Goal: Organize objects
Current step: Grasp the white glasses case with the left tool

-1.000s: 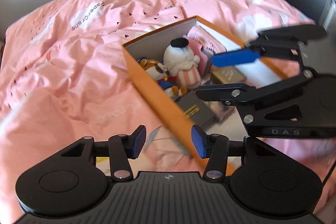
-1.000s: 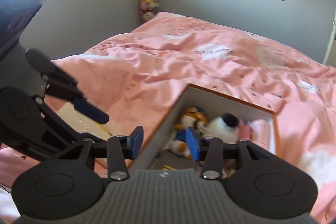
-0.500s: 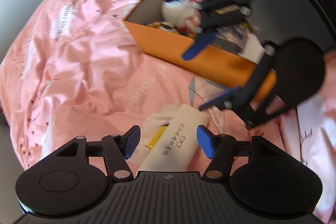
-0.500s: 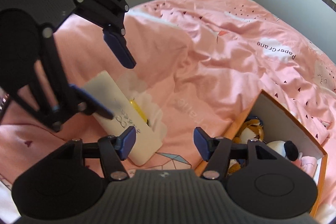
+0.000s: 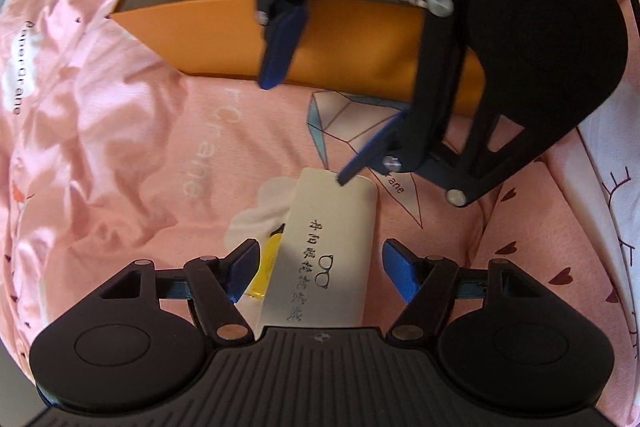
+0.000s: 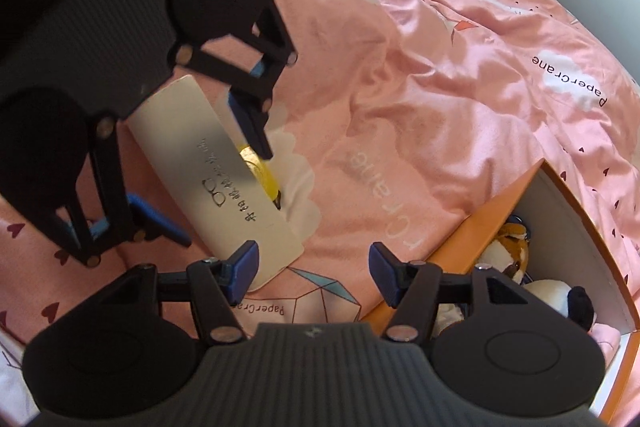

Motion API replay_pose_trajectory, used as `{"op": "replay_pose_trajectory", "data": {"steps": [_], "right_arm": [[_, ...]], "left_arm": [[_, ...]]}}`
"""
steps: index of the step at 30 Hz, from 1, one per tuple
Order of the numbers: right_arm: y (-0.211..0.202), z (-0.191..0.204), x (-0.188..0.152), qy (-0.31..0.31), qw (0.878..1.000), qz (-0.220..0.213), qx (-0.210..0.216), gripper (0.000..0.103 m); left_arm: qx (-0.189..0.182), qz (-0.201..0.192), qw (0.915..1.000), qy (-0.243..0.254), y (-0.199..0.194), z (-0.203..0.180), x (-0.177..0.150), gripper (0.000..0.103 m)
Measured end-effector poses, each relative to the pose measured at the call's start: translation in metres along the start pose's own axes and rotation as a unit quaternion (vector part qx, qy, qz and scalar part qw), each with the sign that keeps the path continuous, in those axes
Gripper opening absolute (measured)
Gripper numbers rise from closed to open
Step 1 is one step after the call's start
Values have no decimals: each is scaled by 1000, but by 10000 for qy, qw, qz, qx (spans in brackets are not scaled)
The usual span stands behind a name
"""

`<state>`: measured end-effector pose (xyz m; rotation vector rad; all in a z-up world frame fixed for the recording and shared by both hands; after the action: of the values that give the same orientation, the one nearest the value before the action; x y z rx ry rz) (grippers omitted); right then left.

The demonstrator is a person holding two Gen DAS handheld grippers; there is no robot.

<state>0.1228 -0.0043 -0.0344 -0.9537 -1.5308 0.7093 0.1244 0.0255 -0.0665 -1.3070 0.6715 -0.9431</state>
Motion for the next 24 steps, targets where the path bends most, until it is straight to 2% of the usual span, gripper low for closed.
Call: {"op": "replay_pose_trajectory", "data": {"steps": [4,6,11,16,19,20,21,22,23,24], "right_arm": [[4,-6,-1,100,9999,-27,74,63],[2,-7,-2,108,9998,-99,99,63],[-1,-7,-3,132,9997,-165,127,63],[-4,-9,-4,122,9997,-206,86,63],[-5,-8,-4,97,9998,-191,57,63],[-6,-8,-4,88,9998,-185,33,63],[-6,-9,-4,86,9998,-185,-2,63],[-7,-10,-4,81,9998,-193,-43,63],[-9,-11,-3,81,9997,-203,-81,63],[-10,-13,-3,90,9997,-211,-102,63]], "left_arm": [[-11,154,9996,227,12,-3,3,82],[42,209,9993,305,17,-5,3,76],[278,338,9975,561,25,-12,2,71],[524,320,9978,259,23,-16,-1,68],[633,230,9977,-92,14,-11,-2,65],[643,163,9975,-245,8,-5,-1,59],[707,67,9965,-440,2,-1,0,21],[758,27,9946,-708,-4,8,1,9],[775,41,9921,-989,-9,17,2,2],[761,-15,9900,-1184,-15,26,0,2]]}}
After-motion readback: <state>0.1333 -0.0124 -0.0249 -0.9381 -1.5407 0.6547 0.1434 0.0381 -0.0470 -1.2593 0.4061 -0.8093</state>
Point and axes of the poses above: each gripper's, at about its wrist camera, not at the fingertips, and y roughly the way its jaws point, z to its left, x to its top, the point moved 1 cm from there along y, roughly the way its jaws point, and after that the axes turned 6 degrees about -y, right-handed, at the moved point
